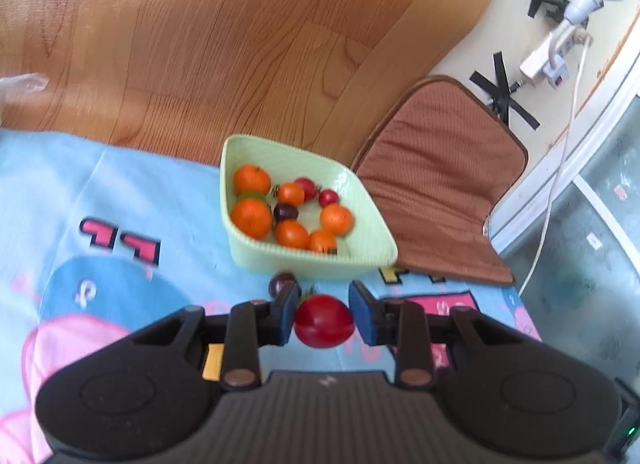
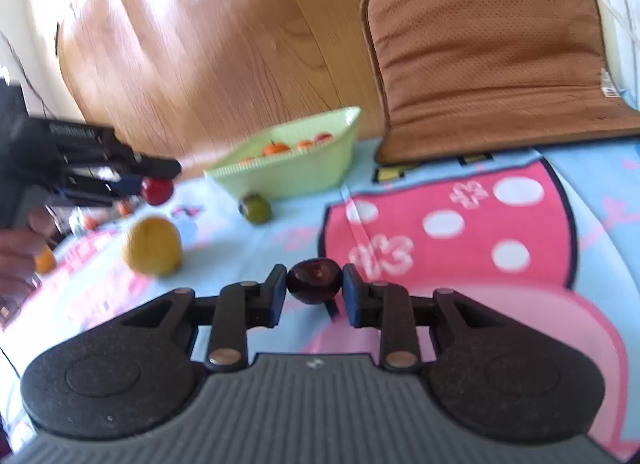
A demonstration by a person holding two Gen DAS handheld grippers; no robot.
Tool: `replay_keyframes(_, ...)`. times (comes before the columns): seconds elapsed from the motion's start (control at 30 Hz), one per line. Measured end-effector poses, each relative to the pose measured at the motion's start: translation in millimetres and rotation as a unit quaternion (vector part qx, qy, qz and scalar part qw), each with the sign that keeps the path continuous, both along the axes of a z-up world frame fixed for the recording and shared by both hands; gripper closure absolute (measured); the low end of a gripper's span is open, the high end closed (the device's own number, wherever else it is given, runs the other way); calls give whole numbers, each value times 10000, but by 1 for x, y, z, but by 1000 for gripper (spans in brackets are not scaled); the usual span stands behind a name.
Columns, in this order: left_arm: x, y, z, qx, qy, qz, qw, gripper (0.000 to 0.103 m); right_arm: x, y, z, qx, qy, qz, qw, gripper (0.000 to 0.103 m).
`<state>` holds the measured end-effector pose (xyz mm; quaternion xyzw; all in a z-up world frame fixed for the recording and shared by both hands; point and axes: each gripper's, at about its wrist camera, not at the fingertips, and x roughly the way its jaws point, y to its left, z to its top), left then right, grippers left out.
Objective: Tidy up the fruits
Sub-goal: 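Carry the red and dark purple tomatoes over the bowl and open both tools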
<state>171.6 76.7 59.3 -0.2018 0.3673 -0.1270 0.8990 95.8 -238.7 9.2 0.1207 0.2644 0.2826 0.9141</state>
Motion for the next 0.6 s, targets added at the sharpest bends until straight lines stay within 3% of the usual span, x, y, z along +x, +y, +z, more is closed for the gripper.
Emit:
replay_keyframes(0.17, 42, 4, -3, -108, 33, 33, 9999, 74, 53, 28, 34, -52, -643, 196, 9977, 71)
replay_keyframes(0.33, 83, -4, -12, 95, 128, -34, 9999, 74, 110, 61, 30, -226, -686, 245, 9971, 70)
replay_keyframes(0.5, 103, -12, -24, 272, 226, -32, 9994, 74, 134, 73, 18, -368, -620, 224, 9971, 69)
replay_keyframes(0.6, 98, -8, -24, 173, 184, -67, 9997, 74, 128, 63, 16, -188, -687, 81, 9974, 49)
